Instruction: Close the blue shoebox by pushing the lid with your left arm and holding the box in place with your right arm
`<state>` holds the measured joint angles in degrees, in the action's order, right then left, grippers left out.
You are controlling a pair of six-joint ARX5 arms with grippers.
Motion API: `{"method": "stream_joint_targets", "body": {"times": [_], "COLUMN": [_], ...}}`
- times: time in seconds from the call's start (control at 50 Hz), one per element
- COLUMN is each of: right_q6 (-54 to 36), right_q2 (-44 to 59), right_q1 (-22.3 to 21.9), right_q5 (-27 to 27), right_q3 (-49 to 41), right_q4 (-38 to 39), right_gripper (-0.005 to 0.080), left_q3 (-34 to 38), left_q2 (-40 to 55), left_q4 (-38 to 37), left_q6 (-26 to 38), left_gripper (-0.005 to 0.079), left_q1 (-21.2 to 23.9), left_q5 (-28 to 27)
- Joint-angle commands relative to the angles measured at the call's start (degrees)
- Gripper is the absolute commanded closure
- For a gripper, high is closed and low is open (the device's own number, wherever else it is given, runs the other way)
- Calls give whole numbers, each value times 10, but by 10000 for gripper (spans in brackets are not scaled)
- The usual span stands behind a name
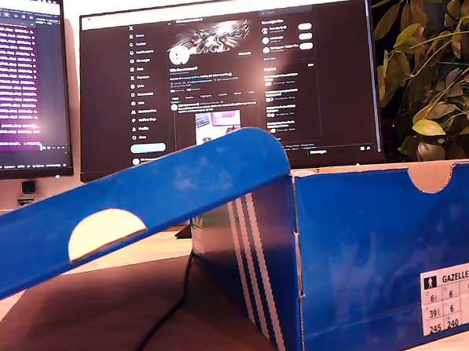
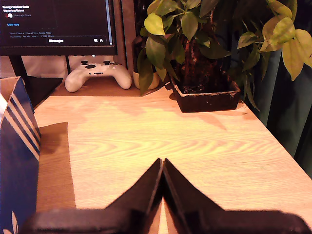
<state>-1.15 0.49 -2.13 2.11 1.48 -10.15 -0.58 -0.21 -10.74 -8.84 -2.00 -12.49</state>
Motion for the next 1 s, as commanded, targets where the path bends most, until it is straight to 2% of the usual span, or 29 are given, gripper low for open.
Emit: {"method": "stream_joint_targets", "body": {"times": [0.0, 0.72, 0.88, 0.98], "right_q6": [3, 11, 66, 101], "right_q2": [0, 0, 0, 0], "right_q1": [2, 2, 2, 2], "right_q5": [1, -2, -5, -9], "right_q3": [-12, -12, -12, -4], "right_q4": [6, 7, 24, 37], "right_gripper": [764, 764, 764, 764], "left_q3": [20, 20, 20, 13], "left_q2": [-4, -4, -4, -4], "left_q4": [-9, -7, 12, 29], "left_q6": [-2, -2, -9, -40], "left_gripper": [761, 761, 761, 761], "left_q1": [2, 2, 2, 2], "left_q5": [-1, -1, -7, -26]}}
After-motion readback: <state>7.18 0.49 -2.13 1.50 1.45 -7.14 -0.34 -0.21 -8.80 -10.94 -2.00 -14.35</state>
